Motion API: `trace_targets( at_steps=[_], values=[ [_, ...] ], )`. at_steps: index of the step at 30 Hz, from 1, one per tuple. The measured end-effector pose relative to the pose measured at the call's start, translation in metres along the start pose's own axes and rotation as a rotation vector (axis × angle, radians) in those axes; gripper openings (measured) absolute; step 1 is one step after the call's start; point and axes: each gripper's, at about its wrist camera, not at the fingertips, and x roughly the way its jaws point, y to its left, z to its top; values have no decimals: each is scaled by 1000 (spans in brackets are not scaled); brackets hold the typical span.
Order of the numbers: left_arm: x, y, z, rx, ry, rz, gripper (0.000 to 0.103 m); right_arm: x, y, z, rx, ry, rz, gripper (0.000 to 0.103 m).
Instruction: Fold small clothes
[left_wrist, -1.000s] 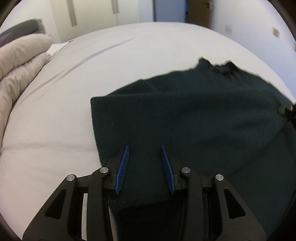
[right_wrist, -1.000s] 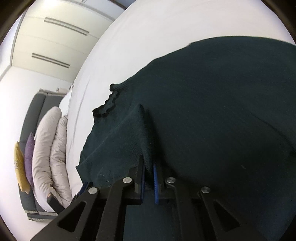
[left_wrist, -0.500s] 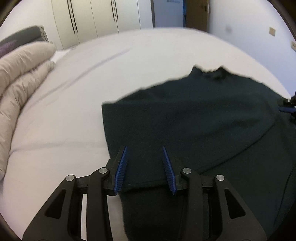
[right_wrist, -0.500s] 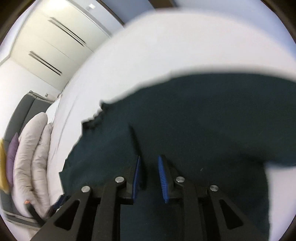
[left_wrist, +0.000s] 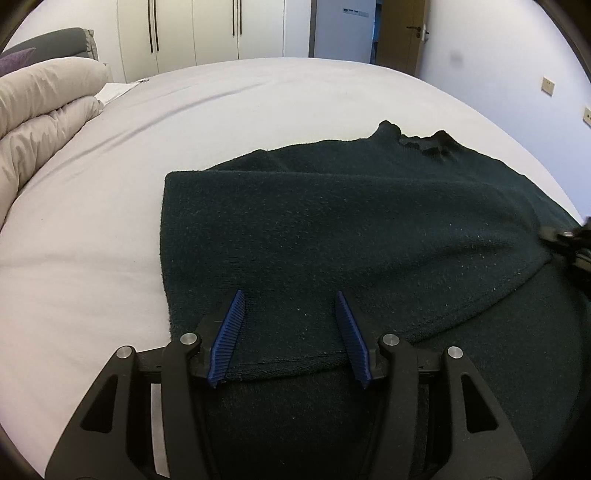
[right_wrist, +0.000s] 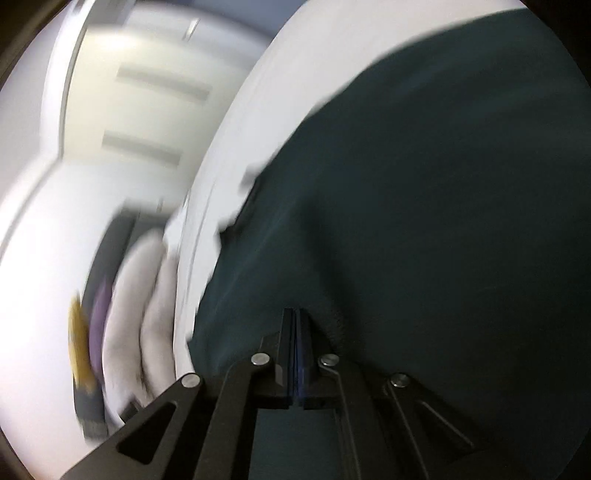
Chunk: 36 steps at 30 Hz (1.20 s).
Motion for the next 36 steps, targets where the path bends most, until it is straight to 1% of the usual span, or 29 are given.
trace_targets(
  at_steps=[1,2,4,5,6,7,8,10,11,12,13,15,16,19,23,25,27,29,31,32,33,35,36],
  values=[
    [0,0,-1,3,0,5,51,-24,-10,4,19,-62,-57,26],
    [0,-1,0,6,-1,9,51,-59,-24,9,55,-144,-78,32],
    [1,-5,1,8,-1,14,51,-120,-46,12,111,-260,-24,50],
    [1,-6,1,7,-2,14,51,-154,-58,11,134,-322,-26,54],
    [2,-7,1,8,-4,16,51,-193,-73,8,168,-391,-63,59],
    [2,-8,1,10,-6,20,51,-220,-86,5,200,-438,-85,59],
    [2,-9,1,12,-7,24,51,-256,-110,0,273,-487,-103,59],
    [2,-11,1,19,-7,34,52,-292,-145,-6,387,-519,-119,59],
    [2,-12,1,23,-7,39,52,-315,-168,-13,464,-543,-143,59],
    [2,-14,1,27,-7,46,52,-328,-182,-17,502,-558,-174,58],
    [3,-15,1,31,-8,51,52,-334,-189,-19,521,-568,-179,56],
    [3,-16,2,35,-7,58,52,-342,-206,-22,558,-575,-126,56],
    [3,-17,2,37,-8,60,52,-341,-209,-20,567,-569,-116,56],
    [3,-17,3,38,-7,63,52,-336,-210,-7,565,-588,-114,60],
    [3,-17,3,36,-7,61,52,-321,-210,12,588,-594,-86,60],
    [3,-16,3,33,-8,57,52,-314,-204,13,614,-615,-70,60],
    [3,-16,2,30,-9,54,52,-318,-208,10,642,-664,-32,59],
    [3,-15,2,28,-10,51,52,-317,-212,9,655,-707,-19,53],
    [3,-14,2,27,-10,49,52,-314,-213,10,656,-736,-46,37],
    [3,-14,2,26,-10,48,52,-313,-216,13,655,-744,-69,33],
    [3,-14,2,25,-11,47,52,-312,-216,16,651,-746,-83,26],
    [3,-13,2,22,-11,44,52,-314,-217,18,640,-743,-100,21],
    [2,-12,2,21,-11,42,52,-311,-212,22,631,-740,-116,15]
  ],
)
